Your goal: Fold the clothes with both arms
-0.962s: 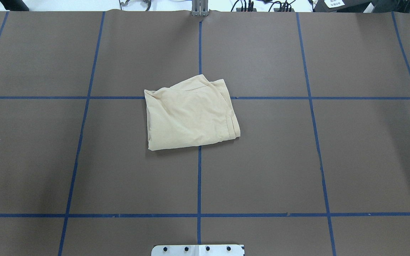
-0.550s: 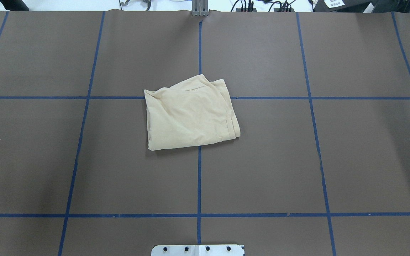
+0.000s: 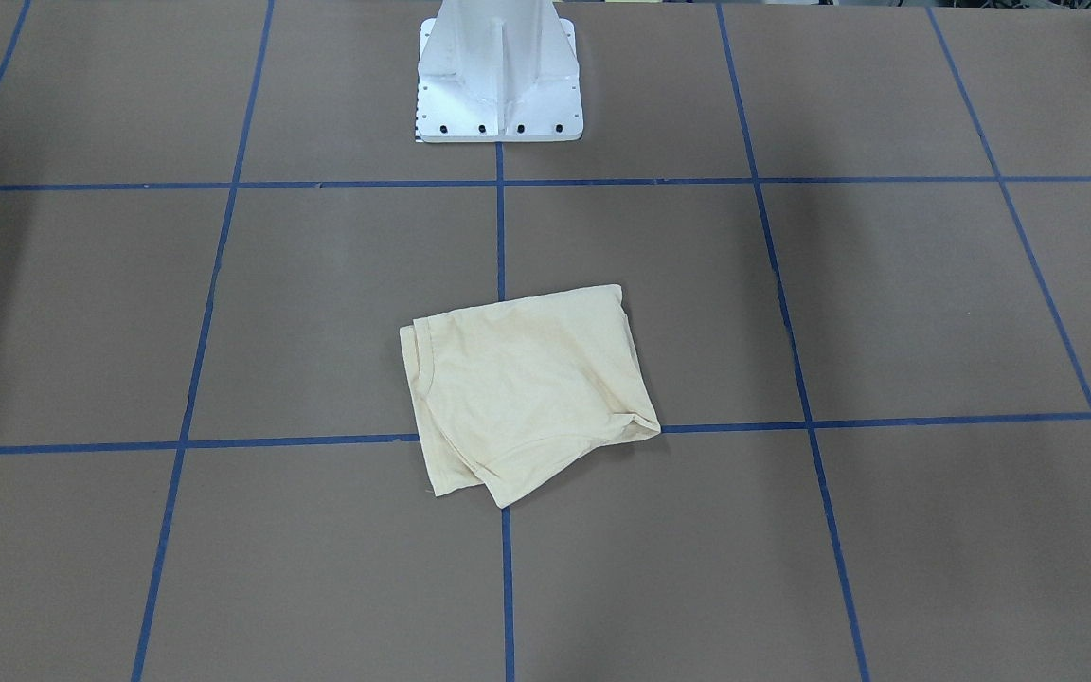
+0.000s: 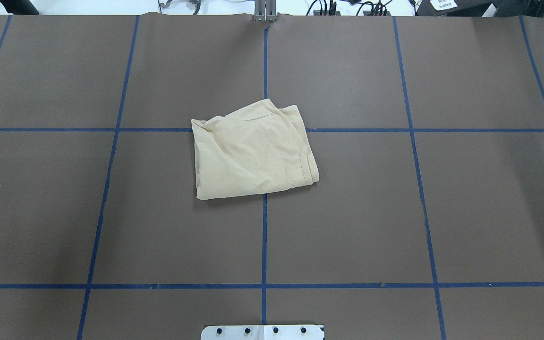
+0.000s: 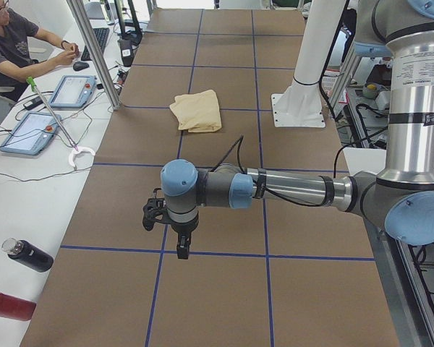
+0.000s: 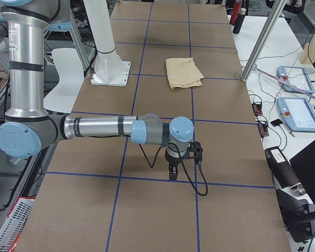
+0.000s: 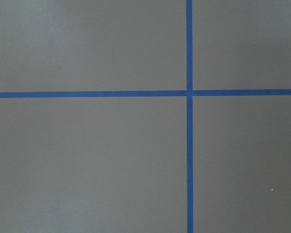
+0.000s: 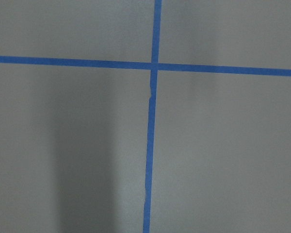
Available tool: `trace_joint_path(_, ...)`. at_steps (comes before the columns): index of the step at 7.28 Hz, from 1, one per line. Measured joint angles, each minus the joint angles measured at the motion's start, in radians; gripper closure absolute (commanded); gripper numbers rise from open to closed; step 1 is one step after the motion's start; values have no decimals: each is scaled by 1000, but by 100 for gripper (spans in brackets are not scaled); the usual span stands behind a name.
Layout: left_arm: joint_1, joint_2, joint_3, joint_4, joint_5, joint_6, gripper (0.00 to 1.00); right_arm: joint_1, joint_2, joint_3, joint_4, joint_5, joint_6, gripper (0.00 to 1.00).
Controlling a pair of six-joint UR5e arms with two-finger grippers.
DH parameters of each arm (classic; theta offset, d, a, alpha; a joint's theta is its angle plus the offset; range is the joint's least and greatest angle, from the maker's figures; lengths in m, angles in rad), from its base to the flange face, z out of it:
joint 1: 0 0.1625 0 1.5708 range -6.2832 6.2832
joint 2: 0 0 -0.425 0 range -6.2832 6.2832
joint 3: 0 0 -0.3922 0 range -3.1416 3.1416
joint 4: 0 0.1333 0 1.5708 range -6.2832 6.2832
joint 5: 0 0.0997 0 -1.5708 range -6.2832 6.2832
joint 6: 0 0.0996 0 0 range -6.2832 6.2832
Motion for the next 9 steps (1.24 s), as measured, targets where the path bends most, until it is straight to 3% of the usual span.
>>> trace_joint_path(9, 0, -6, 2, 0, -1, 1, 1, 0, 5, -2, 0, 2, 35, 0)
